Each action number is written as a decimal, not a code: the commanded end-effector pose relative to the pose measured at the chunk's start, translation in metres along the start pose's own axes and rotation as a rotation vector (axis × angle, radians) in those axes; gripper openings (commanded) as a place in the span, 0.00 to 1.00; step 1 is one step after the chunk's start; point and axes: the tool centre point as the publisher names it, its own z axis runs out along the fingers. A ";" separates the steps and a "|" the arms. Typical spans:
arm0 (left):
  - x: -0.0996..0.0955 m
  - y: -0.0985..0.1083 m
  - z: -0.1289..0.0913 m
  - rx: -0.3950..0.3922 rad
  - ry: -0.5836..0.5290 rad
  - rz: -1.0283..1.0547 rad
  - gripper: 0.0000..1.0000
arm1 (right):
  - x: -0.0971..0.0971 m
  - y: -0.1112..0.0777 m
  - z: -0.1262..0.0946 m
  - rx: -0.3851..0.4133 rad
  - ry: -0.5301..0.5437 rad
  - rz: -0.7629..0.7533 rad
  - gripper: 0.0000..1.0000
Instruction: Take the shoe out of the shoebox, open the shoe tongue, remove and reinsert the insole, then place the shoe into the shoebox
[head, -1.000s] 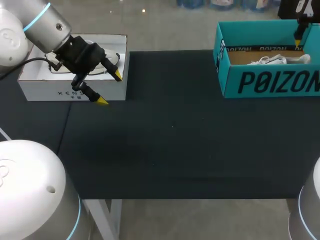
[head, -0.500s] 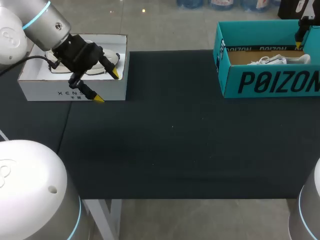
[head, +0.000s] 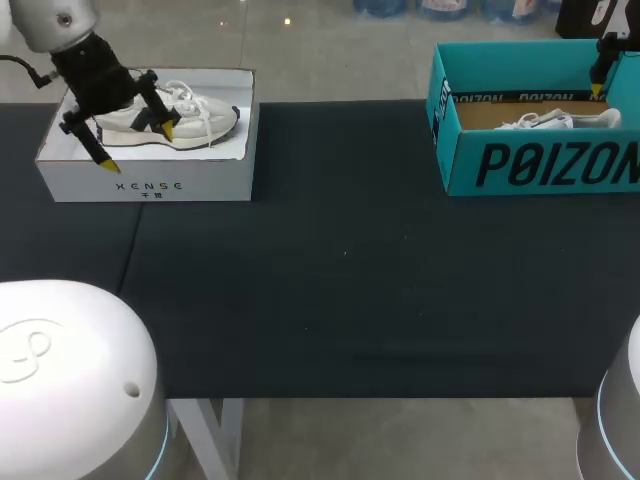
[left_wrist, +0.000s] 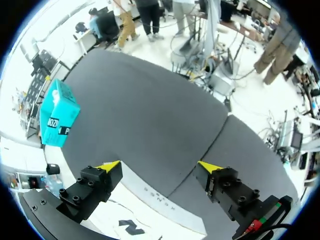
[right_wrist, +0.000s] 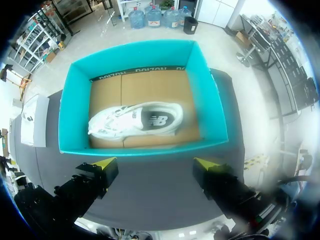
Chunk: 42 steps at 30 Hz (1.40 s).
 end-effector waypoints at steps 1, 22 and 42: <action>0.011 0.052 -0.010 0.043 0.148 0.290 1.00 | 0.000 0.001 0.001 0.000 0.000 0.000 1.00; 0.022 0.077 -0.011 0.025 0.197 0.357 1.00 | 0.000 0.001 0.001 0.000 0.000 0.000 1.00; 0.006 0.188 -0.024 -0.136 0.364 0.561 1.00 | 0.000 0.001 0.001 0.000 0.000 0.000 1.00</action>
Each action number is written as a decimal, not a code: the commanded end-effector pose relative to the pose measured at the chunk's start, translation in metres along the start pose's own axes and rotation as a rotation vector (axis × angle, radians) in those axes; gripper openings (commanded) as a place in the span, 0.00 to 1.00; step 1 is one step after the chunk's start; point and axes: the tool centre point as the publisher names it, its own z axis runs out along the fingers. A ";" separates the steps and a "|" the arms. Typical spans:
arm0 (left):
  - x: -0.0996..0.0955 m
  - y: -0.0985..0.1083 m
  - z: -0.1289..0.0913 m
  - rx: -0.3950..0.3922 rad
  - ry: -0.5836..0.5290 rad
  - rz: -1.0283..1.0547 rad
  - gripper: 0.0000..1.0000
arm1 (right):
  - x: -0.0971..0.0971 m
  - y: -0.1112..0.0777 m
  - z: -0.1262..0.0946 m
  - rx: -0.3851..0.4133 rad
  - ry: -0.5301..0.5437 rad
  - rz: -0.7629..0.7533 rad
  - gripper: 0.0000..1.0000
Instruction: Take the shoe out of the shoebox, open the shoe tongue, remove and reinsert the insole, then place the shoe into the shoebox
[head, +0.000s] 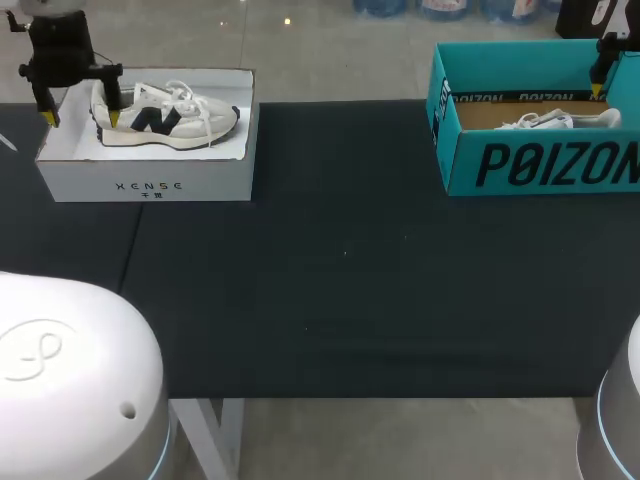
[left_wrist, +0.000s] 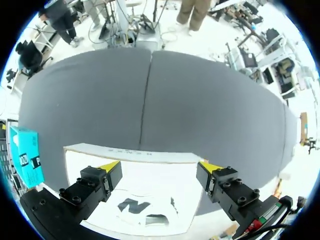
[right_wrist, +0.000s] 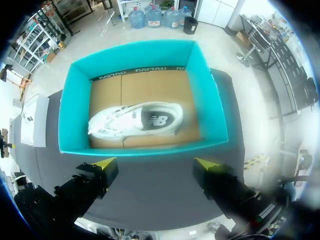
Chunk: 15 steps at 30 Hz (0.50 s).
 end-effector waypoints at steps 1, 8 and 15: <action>0.009 0.054 0.008 0.010 0.012 0.058 1.00 | 0.000 0.001 0.000 0.000 0.000 0.000 1.00; 0.034 0.109 0.023 -0.079 -0.030 0.152 1.00 | 0.000 0.001 0.000 0.000 0.000 0.000 1.00; 0.047 0.146 0.031 -0.100 -0.038 0.191 1.00 | 0.000 0.001 0.000 0.000 0.000 0.000 1.00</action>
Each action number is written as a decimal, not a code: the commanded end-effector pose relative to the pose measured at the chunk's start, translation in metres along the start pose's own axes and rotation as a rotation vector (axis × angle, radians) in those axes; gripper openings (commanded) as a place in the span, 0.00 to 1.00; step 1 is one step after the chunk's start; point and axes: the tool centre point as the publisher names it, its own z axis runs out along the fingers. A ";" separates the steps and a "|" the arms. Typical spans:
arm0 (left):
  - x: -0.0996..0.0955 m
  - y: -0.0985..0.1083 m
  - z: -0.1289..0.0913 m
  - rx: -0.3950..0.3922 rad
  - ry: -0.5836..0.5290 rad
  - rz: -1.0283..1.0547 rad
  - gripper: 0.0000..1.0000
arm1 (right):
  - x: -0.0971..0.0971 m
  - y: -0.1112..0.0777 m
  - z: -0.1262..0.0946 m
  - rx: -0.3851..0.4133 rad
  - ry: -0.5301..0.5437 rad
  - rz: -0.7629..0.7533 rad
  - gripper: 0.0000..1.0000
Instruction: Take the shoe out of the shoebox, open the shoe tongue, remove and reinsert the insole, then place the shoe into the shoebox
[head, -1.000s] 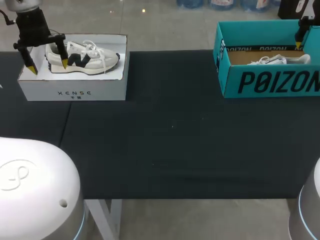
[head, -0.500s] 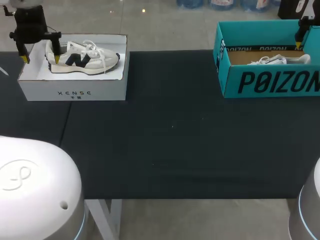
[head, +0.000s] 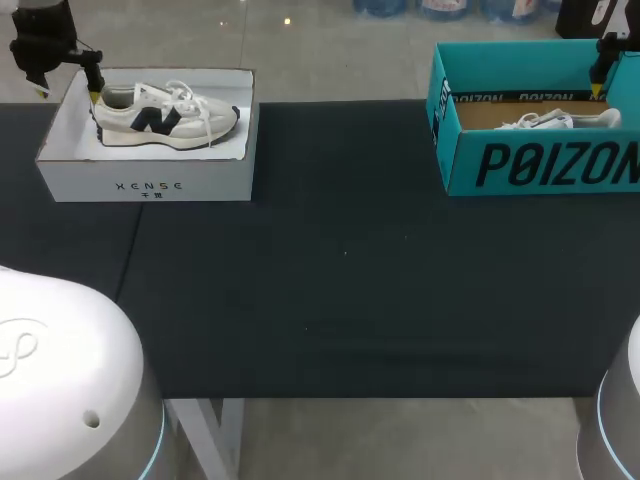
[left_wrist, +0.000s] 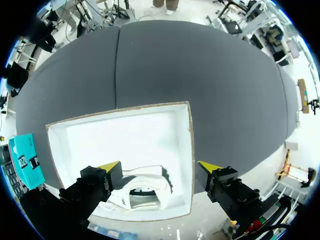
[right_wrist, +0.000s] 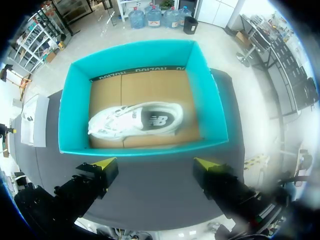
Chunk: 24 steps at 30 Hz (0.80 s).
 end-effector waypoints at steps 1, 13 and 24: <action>0.009 0.040 0.013 0.019 -0.002 0.009 1.00 | 0.000 0.001 0.000 0.000 -0.001 0.000 1.00; 0.025 0.081 0.035 0.008 -0.046 -0.022 1.00 | 0.000 0.001 0.000 0.000 -0.001 0.000 1.00; 0.023 0.106 0.060 0.012 -0.051 -0.033 1.00 | 0.000 0.001 0.000 0.000 -0.001 0.000 1.00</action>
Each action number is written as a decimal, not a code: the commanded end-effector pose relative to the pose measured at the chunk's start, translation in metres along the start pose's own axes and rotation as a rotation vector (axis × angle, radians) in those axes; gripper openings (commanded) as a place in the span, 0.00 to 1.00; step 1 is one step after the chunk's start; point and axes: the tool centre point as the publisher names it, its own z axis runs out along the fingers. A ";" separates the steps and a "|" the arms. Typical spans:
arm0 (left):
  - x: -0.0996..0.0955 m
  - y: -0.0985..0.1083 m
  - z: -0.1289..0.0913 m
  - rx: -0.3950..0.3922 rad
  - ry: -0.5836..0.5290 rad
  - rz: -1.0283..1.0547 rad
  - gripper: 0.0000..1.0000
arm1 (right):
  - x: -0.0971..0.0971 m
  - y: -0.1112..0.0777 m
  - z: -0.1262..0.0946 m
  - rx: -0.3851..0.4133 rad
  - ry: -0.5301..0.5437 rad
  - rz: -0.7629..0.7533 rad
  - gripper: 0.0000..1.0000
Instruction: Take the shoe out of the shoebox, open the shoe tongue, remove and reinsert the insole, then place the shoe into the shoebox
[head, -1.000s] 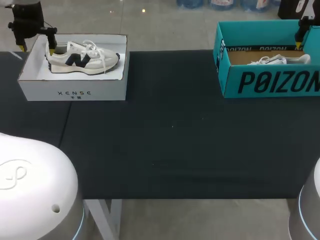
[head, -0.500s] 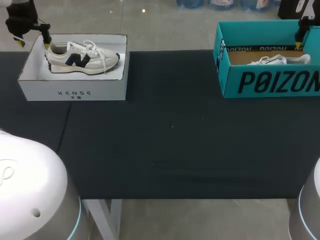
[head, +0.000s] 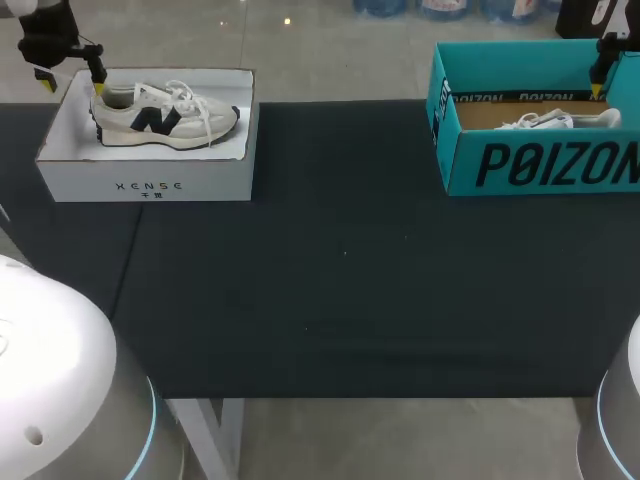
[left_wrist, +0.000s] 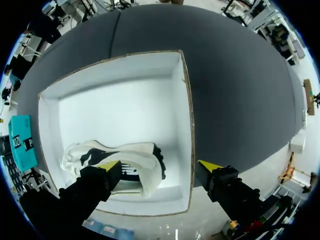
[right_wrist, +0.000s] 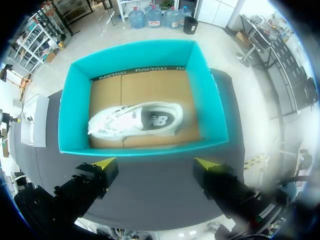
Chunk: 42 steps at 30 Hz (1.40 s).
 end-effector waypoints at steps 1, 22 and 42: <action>-0.002 0.034 0.016 0.027 -0.002 0.006 1.00 | 0.000 0.001 0.000 0.001 -0.001 0.000 1.00; -0.007 0.055 0.040 0.033 -0.003 -0.002 1.00 | 0.000 0.001 0.000 0.001 -0.001 0.000 1.00; -0.008 0.053 0.055 0.024 0.024 -0.005 0.29 | 0.000 0.001 0.000 0.001 -0.001 0.000 1.00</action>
